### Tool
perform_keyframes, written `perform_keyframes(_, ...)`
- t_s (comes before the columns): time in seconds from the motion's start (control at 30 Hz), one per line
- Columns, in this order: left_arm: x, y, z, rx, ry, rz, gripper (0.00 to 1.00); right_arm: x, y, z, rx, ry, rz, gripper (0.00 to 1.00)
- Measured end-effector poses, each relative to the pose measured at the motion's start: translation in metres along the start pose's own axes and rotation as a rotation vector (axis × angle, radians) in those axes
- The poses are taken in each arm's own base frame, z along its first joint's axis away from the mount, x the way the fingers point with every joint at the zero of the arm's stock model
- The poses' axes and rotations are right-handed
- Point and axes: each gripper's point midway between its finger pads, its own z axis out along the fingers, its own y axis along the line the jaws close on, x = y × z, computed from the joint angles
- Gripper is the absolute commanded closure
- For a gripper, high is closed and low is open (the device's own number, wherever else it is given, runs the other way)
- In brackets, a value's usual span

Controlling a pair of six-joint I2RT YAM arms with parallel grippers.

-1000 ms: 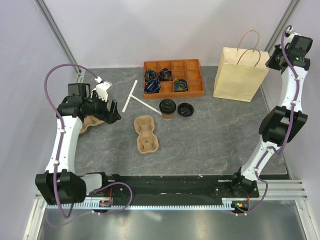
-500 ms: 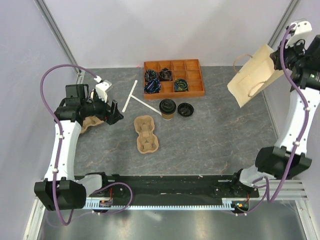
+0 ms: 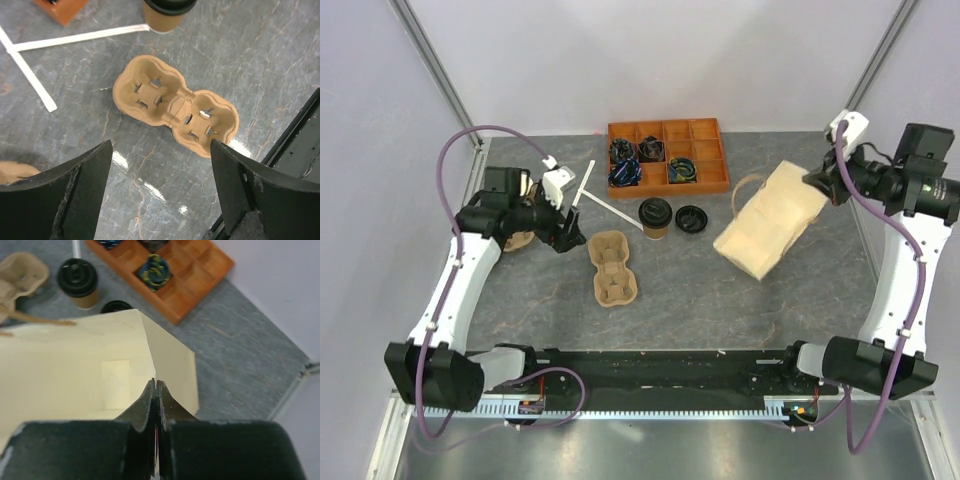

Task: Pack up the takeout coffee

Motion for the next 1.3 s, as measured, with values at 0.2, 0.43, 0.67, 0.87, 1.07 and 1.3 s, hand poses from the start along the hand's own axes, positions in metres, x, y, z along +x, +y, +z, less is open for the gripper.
perform_keyframes(0.2,0.028,0.012,0.034,0.012,0.124,-0.019,0.23,-0.004,0.073,-0.004,-0.162,-0.058,-0.136,1.00)
perform_keyframes(0.43,0.068,0.012,0.073,0.037,0.270,-0.018,0.32,-0.010,0.123,-0.019,-0.236,-0.130,-0.244,1.00)
perform_keyframes(0.67,0.074,0.027,0.104,0.059,0.289,0.062,0.35,-0.008,0.132,-0.012,-0.291,-0.128,-0.195,1.00)
perform_keyframes(0.87,0.072,0.040,0.124,0.079,0.273,0.161,0.36,-0.010,0.136,-0.009,-0.312,-0.132,-0.142,1.00)
perform_keyframes(1.07,0.072,0.050,0.147,0.098,0.273,0.208,0.40,-0.011,0.141,-0.006,-0.326,-0.142,-0.107,1.00)
perform_keyframes(1.3,0.085,0.048,0.166,0.133,0.300,0.245,0.58,-0.014,0.143,-0.003,-0.336,-0.149,-0.091,1.00)
